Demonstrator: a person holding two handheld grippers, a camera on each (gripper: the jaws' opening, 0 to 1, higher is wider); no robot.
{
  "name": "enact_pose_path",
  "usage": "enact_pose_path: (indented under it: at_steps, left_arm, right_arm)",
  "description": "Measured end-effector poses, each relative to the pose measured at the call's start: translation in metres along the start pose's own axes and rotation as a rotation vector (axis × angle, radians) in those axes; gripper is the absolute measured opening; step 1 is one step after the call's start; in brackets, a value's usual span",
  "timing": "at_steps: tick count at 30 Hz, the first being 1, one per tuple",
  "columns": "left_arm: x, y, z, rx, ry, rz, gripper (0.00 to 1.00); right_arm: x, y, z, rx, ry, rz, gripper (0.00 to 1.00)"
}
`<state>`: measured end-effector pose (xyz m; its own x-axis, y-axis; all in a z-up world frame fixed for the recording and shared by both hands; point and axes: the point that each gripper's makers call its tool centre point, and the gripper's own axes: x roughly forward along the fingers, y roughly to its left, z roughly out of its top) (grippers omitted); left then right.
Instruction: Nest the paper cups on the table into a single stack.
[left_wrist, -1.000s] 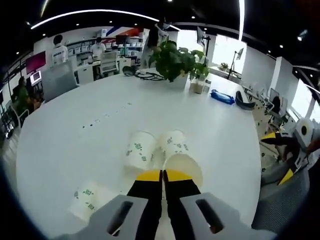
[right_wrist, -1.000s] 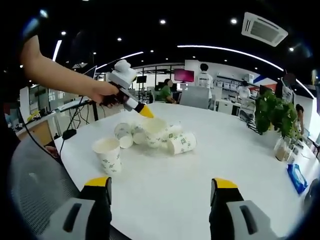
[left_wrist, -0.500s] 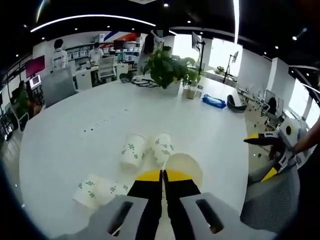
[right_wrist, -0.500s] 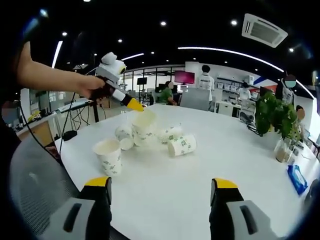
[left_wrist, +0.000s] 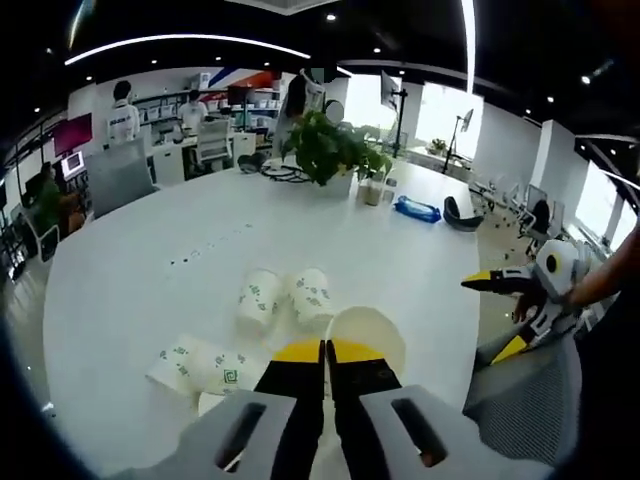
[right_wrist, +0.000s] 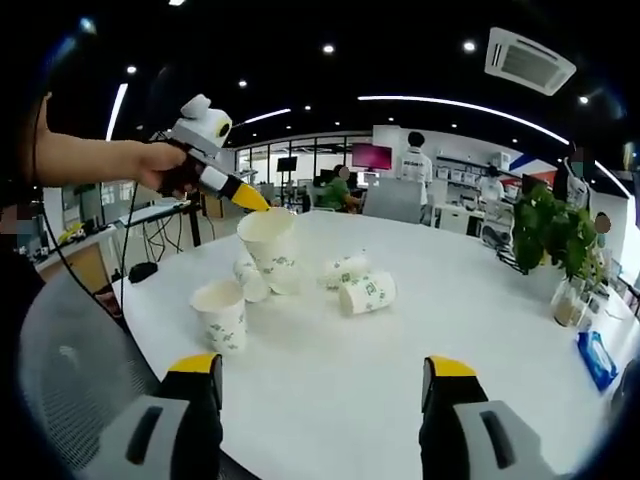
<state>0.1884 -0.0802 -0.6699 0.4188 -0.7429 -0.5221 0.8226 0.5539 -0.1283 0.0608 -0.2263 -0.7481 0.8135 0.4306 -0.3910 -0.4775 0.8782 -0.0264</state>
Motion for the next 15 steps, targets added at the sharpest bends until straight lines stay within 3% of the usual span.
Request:
enact_pose_path:
  at_steps: [15]
  left_arm:
    - [-0.023,-0.016,-0.01,0.008,0.01,-0.022,0.0]
  right_arm:
    - [0.001,0.005,0.0,-0.01,0.002,0.023,0.84]
